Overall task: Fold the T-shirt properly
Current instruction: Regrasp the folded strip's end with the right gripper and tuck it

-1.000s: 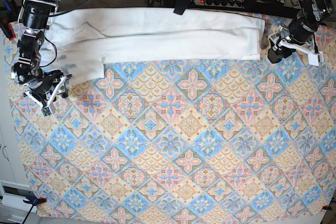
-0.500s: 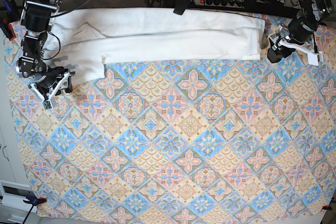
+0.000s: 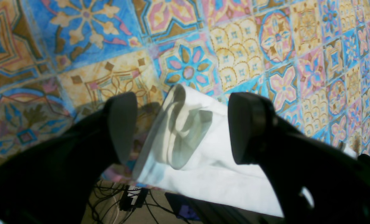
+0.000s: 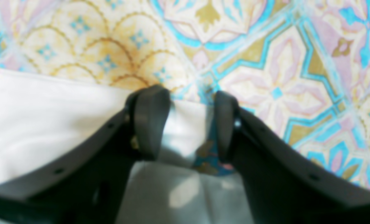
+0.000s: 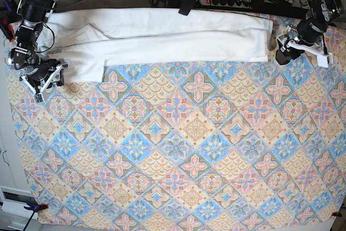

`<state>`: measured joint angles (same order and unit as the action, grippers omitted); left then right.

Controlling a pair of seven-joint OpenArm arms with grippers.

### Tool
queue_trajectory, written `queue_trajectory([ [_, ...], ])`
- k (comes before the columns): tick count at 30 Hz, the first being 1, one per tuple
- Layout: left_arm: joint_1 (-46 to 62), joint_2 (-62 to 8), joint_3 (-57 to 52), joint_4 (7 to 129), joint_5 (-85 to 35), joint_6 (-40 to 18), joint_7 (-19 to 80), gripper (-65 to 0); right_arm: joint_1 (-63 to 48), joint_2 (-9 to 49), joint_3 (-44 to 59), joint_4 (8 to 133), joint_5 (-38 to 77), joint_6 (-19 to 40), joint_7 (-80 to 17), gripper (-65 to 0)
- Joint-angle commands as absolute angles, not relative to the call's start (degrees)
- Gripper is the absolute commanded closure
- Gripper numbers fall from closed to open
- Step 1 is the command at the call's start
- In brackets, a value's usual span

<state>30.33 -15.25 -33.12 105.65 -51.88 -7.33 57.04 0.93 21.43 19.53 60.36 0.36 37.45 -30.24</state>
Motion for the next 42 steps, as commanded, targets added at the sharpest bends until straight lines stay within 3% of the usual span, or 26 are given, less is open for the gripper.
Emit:
queue_trajectory([
  [1, 30.37, -16.04, -33.45, 106.42, -52.62, -7.52, 56.31, -44.5, 1.71, 22.64, 20.00, 61.14, 1.10, 37.58, -29.23, -26.8],
  [19, 30.29, -16.04, -33.45, 106.42, -52.62, -7.52, 56.31, -44.5, -1.19, 22.64, 23.78, 60.97, 1.10, 37.76, -29.49, -29.6],
  [27, 30.29, -16.04, -33.45, 106.42, -52.62, -7.52, 56.31, -44.5, -1.10, 22.64, 17.80, 60.79, 1.10, 40.00, -29.49, -28.9],
  [30, 30.29, -16.04, -33.45, 106.42, -52.62, -7.52, 56.31, -44.5, -1.10, 22.64, 16.48, 60.79, 1.19, 40.00, -29.49, -24.5],
  [37, 30.29, -16.04, -33.45, 106.42, -52.62, -7.52, 56.31, -44.5, -1.01, 22.64, 15.16, 60.62, 1.19, 40.00, -29.41, 0.0],
  [42, 30.29, -16.04, -33.45, 106.42, -52.62, -7.52, 56.31, -44.5, -1.01, 22.64, 15.34, 62.81, 1.19, 40.00, -29.49, -0.3],
])
